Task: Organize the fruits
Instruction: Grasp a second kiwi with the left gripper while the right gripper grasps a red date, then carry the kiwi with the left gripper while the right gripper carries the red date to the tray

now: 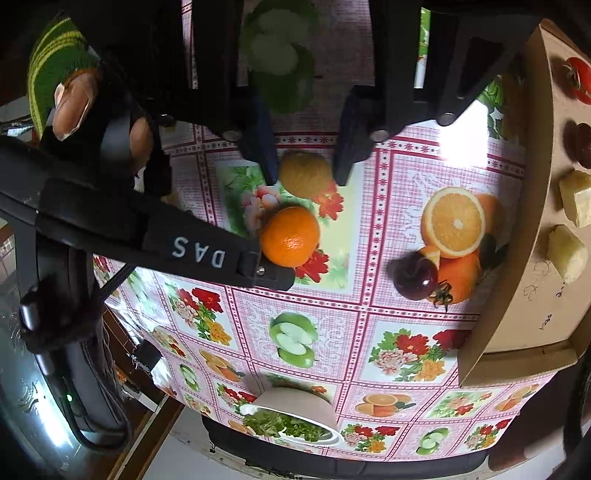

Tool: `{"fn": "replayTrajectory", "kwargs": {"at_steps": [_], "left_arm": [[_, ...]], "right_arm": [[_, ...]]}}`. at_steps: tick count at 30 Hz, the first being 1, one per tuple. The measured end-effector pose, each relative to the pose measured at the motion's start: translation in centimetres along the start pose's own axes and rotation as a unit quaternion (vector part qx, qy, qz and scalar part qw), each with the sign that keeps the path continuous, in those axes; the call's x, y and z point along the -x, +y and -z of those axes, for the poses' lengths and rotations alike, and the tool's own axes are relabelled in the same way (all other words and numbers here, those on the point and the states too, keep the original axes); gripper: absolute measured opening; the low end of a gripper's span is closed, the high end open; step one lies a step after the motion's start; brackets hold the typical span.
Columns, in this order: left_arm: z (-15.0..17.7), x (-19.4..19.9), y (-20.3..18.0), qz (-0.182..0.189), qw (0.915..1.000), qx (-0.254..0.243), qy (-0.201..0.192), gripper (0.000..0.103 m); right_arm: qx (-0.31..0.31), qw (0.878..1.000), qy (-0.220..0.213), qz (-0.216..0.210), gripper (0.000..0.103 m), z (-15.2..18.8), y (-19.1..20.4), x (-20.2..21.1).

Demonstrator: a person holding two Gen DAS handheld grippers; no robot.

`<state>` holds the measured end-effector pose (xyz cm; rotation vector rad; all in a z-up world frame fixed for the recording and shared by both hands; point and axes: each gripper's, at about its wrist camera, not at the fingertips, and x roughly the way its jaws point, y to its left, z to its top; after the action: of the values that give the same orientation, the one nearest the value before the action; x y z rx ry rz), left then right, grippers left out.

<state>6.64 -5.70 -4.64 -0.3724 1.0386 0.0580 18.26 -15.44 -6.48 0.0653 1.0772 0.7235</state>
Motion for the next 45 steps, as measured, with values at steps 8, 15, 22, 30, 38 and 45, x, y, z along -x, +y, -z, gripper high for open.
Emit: {"fn": "replayTrajectory", "kwargs": {"at_steps": [8,15,22,30,38,45], "left_arm": [[0.6,0.9,0.8,0.009,0.9999,0.007,-0.001,0.025],[1.3,3.0,1.3,-0.008,0.9998,0.006,-0.019,0.025],[2.0,5.5,1.6,-0.04,0.9983,0.002,-0.042,0.025],[2.2,8.2,3.1,-0.074,0.995,0.008,-0.066,0.025],[2.0,9.8,5.1,-0.106,0.9907,0.019,-0.083,0.025],[1.7,10.5,6.7,-0.121,0.9881,0.029,-0.09,0.025]], "right_arm": [[0.0,1.0,-0.012,0.0,0.022,0.4,0.3,1.0],[-0.004,0.999,-0.043,-0.007,0.022,2.1,0.5,4.7],[0.004,0.998,-0.053,-0.015,0.022,3.4,1.7,6.8],[0.026,0.998,-0.06,-0.023,0.021,3.9,4.1,7.9],[0.048,0.996,-0.064,-0.028,0.021,3.8,6.6,8.3],[0.059,0.996,-0.062,-0.029,0.021,3.7,7.9,8.0]]}}
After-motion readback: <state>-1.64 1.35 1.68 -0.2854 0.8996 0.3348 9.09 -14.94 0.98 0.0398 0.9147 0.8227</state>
